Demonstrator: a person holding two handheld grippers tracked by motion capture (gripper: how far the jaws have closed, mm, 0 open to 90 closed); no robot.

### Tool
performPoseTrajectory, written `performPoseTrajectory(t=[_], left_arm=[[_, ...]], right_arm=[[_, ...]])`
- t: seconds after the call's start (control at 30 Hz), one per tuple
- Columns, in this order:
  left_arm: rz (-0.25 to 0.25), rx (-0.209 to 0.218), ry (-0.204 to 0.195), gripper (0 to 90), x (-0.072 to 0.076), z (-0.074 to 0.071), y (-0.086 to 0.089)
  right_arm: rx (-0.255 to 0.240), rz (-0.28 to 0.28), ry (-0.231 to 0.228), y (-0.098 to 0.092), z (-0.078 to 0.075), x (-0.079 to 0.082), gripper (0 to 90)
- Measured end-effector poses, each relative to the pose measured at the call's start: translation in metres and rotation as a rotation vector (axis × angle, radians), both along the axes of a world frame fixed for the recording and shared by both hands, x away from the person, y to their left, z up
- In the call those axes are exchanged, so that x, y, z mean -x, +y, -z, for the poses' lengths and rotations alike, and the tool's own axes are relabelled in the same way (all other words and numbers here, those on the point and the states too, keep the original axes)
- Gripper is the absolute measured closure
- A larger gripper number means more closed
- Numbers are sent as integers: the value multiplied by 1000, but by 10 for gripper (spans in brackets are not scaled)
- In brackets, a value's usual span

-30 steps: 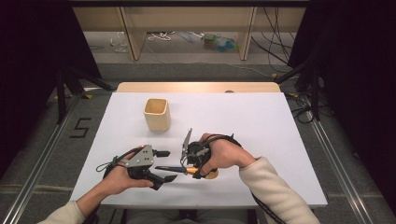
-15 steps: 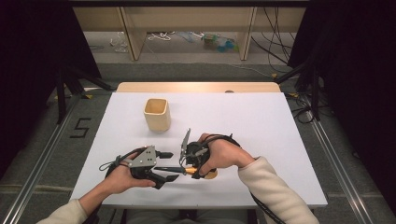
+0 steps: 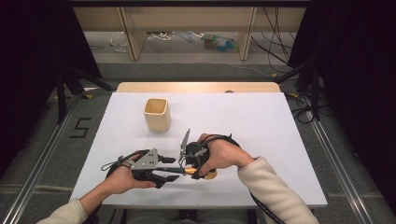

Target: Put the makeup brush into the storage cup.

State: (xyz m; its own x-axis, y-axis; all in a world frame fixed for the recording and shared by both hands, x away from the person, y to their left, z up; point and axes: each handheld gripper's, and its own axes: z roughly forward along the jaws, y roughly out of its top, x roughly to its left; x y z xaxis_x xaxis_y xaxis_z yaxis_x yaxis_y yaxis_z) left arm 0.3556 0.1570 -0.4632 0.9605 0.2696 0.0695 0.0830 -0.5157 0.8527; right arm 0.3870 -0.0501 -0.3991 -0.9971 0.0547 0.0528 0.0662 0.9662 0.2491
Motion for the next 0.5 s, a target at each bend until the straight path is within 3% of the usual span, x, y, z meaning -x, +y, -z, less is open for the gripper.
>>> performPoseTrajectory(t=[0.1, 0.23, 0.3, 0.4, 0.5], left_arm=[[17, -29, -8, 465, 0, 1, 0], [24, -35, -2, 516, 0, 3, -1], [34, -48, -4, 541, 0, 3, -1], [37, -54, 1, 574, 0, 4, -2], [45, -74, -7, 607, 0, 4, -2]], right_arm=[[2, -5, 1, 0, 0, 0, 618], [6, -11, 1, 1, 1, 0, 619], [18, -32, -23, 1, 1, -2, 619], [33, 19, 9, 2, -1, 2, 619], [12, -17, 0, 3, 1, 0, 619]])
